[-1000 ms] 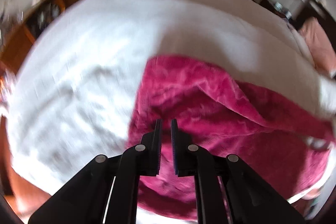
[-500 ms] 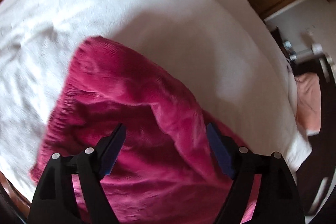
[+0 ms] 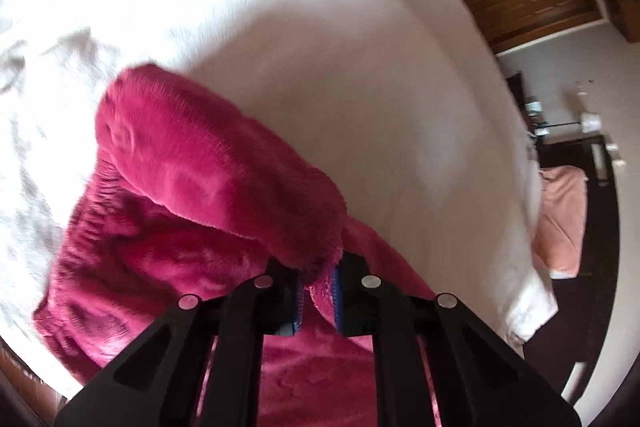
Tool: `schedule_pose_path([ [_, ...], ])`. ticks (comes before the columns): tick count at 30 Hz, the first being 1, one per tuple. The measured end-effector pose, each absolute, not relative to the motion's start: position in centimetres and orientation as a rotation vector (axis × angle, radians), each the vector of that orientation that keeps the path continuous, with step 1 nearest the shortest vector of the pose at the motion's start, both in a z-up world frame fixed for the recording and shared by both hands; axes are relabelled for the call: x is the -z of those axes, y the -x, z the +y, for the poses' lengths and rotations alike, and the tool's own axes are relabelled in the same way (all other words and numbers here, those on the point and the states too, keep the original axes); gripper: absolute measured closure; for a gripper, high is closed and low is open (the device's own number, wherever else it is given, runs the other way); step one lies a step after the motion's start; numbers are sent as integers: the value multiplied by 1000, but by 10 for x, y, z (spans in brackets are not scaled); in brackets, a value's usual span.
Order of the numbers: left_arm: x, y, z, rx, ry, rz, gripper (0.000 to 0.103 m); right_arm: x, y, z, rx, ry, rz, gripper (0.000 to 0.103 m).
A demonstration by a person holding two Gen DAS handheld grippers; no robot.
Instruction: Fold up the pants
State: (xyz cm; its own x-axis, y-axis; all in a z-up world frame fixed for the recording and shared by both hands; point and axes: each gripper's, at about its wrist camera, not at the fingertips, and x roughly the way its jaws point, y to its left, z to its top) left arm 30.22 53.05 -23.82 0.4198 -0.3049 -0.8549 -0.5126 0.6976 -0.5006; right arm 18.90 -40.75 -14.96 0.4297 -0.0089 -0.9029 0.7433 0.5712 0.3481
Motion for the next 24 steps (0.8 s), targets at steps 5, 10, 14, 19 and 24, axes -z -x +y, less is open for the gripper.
schedule_pose_path([
  [5,207,-247,550,-136,878,1120,93,137,-179,-417,532,-843,1017,98],
  [10,207,-187,552,-162,871,1135,93,145,-147,-419,534,-797,1068,98],
  [14,227,-146,549,-202,904,1170,93,174,-118,-416,573,-765,1143,98],
  [19,258,-117,543,-256,837,1231,93,204,-95,-408,594,-699,1205,98],
  [24,284,-114,529,-321,788,1279,87,221,-81,-407,594,-682,1234,98],
])
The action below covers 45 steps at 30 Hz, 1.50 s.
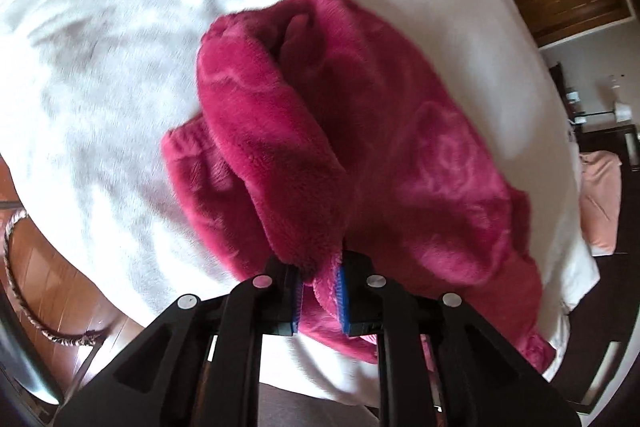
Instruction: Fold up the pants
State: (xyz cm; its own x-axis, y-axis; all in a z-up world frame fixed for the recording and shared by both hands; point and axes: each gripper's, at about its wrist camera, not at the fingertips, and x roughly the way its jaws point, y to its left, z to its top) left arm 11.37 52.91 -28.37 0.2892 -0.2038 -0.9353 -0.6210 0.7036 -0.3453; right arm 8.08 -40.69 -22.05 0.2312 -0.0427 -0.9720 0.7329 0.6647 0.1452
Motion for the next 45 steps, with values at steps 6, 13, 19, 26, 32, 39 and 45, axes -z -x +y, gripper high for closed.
schedule_pose_path([
  [6,302,-97,514,-397,675,1370,83,232,-68,-408,485,-742,1186,95],
  [13,294,-73,509,-453,720,1343,82,220,-61,-444,421,-876,1012,47],
  [19,272,-76,477,-411,668,1275,54,216,-89,-447,341,-787,1066,96],
  [26,269,-93,419,-356,645,1286,54,129,-82,-418,153,-512,939,98],
  [32,280,-91,379,-338,632,1317,54,163,-66,-440,222,-432,1057,98],
  [39,278,-79,349,-333,561,1335,54,228,-71,-454,288,-431,1194,87],
  [45,257,-79,352,-345,521,1293,53,170,-75,-447,410,-245,1044,71],
])
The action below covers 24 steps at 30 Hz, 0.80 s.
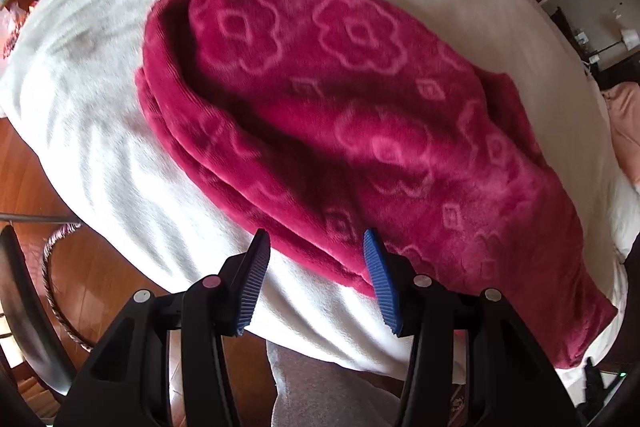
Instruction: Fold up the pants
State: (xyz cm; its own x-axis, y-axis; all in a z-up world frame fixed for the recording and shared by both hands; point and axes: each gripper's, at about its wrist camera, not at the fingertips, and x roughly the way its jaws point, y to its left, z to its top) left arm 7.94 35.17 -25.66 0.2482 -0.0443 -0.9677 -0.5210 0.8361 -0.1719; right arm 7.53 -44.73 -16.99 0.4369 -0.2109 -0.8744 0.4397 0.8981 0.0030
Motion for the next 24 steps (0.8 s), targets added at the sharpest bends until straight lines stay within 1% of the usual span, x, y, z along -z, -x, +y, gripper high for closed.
schedule_pose_path([
  [3,260,-88,355,-346,512,1282,47,154,-90,-432,309,-256,1010,71],
  [5,267,-93,355,-341,498,1288,47,162,-108,-425,214,-323,1042,71],
  [7,266,-115,358,-332,481,1298,47,174,-127,-421,194,-351,1075,71],
  [10,280,-135,349,-300,441,1309,47,193,-153,-418,225,-356,1110,71],
  [11,282,-141,347,-293,426,1312,44,199,-164,-417,248,-357,1116,71],
  [12,285,-148,345,-284,412,1314,40,203,-167,-419,277,-353,1120,71],
  [14,295,-161,343,-278,390,1331,37,209,-181,-424,359,-329,1133,71],
  [19,337,-172,338,-289,290,1436,35,219,-207,-426,471,-305,1169,71],
  [21,345,-166,340,-247,279,1433,35,219,-213,-419,507,-311,1171,71],
  [24,344,-160,350,-186,340,1405,35,215,-217,-413,573,-305,1153,71],
])
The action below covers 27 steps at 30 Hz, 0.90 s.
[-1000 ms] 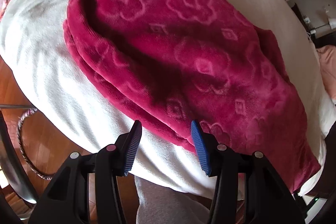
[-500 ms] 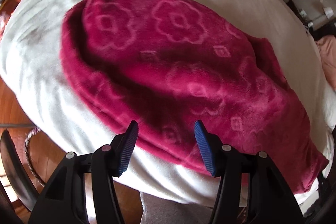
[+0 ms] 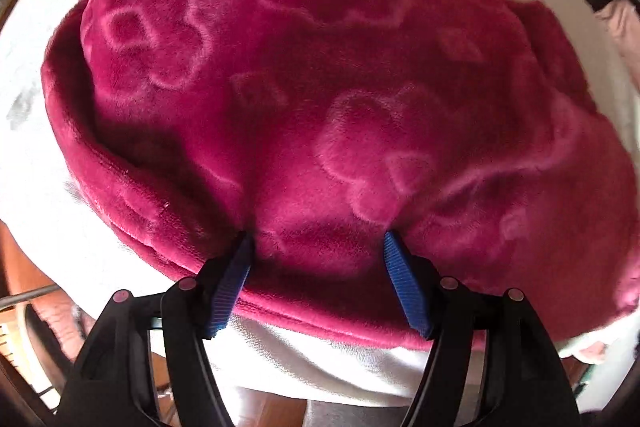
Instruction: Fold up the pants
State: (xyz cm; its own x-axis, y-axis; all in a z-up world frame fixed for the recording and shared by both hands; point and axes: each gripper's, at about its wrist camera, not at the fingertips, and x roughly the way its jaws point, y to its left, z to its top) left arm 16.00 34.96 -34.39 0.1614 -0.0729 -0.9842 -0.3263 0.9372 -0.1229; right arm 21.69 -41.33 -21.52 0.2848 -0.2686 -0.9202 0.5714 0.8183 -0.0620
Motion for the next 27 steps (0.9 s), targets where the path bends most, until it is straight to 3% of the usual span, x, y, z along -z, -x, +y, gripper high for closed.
schedule_pose_path([
  [9,305,-155,406,-157,553,1282,36,161,-205,-378,708,-247,1025,68],
  [13,295,-157,448,-240,622,1231,36,141,-224,-317,598,-176,1001,65],
  [20,297,-153,528,-411,742,1193,35,158,-292,-163,121,-153,1099,61],
  [27,314,-167,551,-356,838,1189,35,181,-336,-20,-255,-141,1191,61],
])
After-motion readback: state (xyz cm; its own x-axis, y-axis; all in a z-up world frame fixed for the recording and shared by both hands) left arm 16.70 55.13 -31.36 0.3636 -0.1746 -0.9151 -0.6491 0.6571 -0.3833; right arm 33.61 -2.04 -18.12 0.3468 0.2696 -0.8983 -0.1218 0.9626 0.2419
